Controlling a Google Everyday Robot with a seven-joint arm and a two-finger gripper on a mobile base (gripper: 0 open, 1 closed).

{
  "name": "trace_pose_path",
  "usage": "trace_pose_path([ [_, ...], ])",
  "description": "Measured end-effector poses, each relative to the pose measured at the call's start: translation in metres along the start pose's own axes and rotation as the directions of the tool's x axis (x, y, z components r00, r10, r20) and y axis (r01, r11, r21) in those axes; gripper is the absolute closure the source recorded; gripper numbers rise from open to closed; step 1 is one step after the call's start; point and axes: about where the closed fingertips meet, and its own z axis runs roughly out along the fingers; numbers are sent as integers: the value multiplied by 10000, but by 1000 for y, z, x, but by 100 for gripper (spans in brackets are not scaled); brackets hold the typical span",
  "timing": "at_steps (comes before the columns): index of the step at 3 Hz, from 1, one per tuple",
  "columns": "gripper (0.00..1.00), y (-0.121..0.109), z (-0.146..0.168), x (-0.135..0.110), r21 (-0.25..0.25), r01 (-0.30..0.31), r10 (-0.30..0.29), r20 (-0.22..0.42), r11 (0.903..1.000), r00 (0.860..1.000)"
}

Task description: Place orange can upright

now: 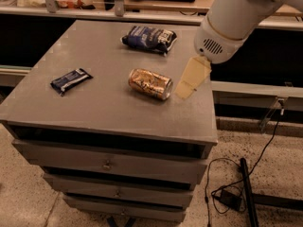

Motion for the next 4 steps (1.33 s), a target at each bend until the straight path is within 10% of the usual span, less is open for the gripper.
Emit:
trace_pose_path([
  [4, 0, 5, 43, -38, -222, -338, 327, -480, 9992, 9983],
])
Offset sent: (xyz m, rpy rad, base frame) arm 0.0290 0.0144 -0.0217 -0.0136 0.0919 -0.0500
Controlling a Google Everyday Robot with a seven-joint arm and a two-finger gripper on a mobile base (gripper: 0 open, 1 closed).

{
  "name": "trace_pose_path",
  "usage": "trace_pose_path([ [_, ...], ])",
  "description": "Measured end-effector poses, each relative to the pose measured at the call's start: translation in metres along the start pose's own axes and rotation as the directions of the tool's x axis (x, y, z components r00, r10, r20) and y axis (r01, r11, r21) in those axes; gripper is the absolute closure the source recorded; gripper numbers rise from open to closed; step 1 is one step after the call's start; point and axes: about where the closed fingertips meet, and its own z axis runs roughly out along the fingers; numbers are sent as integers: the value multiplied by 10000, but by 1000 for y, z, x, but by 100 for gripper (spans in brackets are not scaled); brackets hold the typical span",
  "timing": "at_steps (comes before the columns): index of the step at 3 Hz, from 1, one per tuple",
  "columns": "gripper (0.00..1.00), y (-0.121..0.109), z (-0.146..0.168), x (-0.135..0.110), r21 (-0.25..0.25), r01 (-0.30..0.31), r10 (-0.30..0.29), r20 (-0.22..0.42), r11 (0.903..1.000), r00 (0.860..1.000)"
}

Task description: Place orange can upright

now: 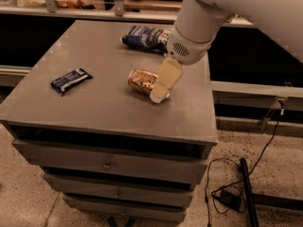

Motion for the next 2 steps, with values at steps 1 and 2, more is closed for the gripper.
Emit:
trace_pose_path([
  [1, 0, 8, 9, -20, -48, -5, 5, 131, 10000, 9999],
  [2, 0, 16, 22, -44, -309, 54, -44, 321, 9995, 9995],
])
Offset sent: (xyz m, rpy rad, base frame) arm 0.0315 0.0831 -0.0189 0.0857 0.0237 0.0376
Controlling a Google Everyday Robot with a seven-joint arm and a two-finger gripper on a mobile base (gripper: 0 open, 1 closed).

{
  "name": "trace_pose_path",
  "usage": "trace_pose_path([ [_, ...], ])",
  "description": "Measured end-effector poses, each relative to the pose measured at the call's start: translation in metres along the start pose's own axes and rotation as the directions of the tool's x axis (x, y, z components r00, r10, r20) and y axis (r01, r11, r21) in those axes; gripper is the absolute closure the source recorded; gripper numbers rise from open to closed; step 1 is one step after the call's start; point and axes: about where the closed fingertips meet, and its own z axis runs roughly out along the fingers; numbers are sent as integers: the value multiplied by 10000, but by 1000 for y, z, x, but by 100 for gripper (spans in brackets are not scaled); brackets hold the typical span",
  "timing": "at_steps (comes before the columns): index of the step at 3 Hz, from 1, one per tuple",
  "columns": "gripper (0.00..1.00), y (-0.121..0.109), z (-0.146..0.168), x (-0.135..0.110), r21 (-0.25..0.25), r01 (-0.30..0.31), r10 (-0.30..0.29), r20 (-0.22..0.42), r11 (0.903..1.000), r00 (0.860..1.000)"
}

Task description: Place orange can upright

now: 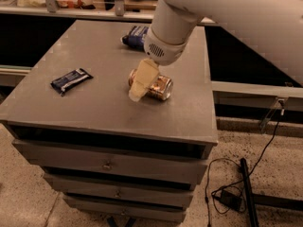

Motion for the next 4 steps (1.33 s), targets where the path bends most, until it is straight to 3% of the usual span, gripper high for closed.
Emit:
trace_pose_path([
  [2, 0, 10, 38, -33, -167, 90, -91, -50, 9998, 9999],
  [4, 0, -3, 67, -42, -70, 18, -20, -377, 10000, 9993],
])
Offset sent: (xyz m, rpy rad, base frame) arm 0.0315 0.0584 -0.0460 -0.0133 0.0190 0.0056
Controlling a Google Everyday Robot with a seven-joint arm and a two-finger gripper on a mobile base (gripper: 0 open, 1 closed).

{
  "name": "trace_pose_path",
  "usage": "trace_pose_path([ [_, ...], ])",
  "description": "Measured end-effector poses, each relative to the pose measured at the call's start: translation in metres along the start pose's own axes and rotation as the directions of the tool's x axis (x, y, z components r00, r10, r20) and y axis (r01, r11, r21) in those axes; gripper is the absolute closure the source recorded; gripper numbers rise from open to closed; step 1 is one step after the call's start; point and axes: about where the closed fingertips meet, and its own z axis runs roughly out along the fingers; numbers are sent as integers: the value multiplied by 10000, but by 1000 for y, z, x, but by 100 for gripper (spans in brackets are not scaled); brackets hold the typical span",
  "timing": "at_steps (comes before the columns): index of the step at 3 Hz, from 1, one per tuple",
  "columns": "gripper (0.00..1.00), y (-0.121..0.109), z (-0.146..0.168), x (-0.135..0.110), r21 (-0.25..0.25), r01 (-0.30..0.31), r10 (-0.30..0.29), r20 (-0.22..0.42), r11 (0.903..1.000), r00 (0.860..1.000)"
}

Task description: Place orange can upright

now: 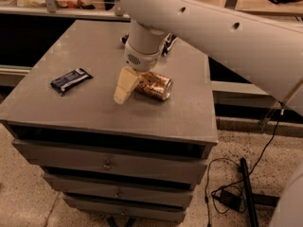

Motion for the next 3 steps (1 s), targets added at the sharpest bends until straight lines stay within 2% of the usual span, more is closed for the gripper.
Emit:
trace_pose_path([
  [2, 41, -6, 12, 0, -148, 211, -215, -256, 9997, 9994],
  [3, 65, -1, -4, -5, -80, 639, -638, 68, 9979, 9979],
])
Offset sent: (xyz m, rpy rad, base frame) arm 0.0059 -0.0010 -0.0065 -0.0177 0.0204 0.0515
